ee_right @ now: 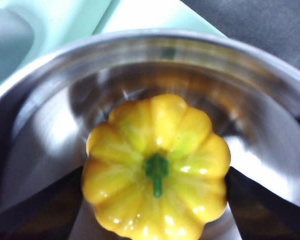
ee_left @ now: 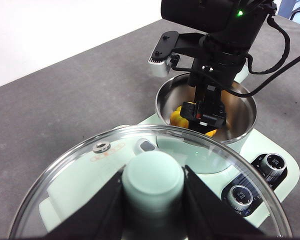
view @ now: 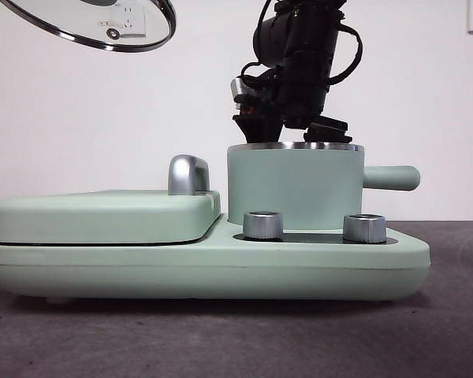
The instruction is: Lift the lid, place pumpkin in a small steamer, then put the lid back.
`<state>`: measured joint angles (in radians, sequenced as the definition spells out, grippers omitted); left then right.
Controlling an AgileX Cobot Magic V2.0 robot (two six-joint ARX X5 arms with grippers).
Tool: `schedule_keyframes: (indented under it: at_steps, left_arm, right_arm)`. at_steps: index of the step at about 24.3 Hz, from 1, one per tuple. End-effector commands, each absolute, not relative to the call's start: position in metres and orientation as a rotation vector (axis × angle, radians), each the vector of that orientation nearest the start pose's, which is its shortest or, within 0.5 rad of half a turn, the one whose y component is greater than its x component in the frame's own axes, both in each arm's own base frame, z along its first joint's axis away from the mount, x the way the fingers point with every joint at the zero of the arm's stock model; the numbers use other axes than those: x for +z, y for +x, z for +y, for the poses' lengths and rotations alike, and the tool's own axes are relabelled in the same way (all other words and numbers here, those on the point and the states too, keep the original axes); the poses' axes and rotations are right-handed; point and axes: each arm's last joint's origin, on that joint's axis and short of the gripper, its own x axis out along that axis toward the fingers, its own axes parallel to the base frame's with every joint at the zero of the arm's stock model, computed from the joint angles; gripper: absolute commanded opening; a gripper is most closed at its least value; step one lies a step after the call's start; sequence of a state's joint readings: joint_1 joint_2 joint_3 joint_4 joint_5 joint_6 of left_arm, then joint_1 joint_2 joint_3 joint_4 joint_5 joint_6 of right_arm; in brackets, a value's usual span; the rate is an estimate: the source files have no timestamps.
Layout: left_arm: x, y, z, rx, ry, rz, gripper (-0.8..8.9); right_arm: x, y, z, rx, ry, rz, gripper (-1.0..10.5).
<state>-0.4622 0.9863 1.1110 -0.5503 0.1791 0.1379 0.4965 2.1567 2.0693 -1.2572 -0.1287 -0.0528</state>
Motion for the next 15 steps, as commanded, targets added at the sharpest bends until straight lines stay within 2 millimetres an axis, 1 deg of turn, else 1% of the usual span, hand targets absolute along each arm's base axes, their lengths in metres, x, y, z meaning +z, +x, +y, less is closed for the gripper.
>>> schedule_keyframes:
  at_steps: [1,2,9,12,15]
  left_arm:
    - [0.381,0.175,-0.094,-0.664,0.193,0.342,0.10]
    - [0.381,0.175,-0.094,-0.663,0.194,0.342,0.10]
    - [0.381,0.175,-0.094,-0.663,0.194,0.343,0.10]
    - [0.381,0.175,-0.094,-0.663,0.194,0.343,0.10]
    - [0.381,0.175,-0.094,-0.663,0.194,0.343,0.10]
  right_arm:
    - [0.264,0.386,0.217,0.579,-0.305,1.322,4.2]
    - [0.264,0.386,0.218,0.579,-0.306,1.322,4.4]
    - [0.268,0.384,0.217,0.586,-0.311,1.314,4.4]
    - [0.271,0.384,0.217,0.587,-0.310,1.306,5.2]
    - [0.279,0.384,0.217,0.589,-0.306,1.285,5.2]
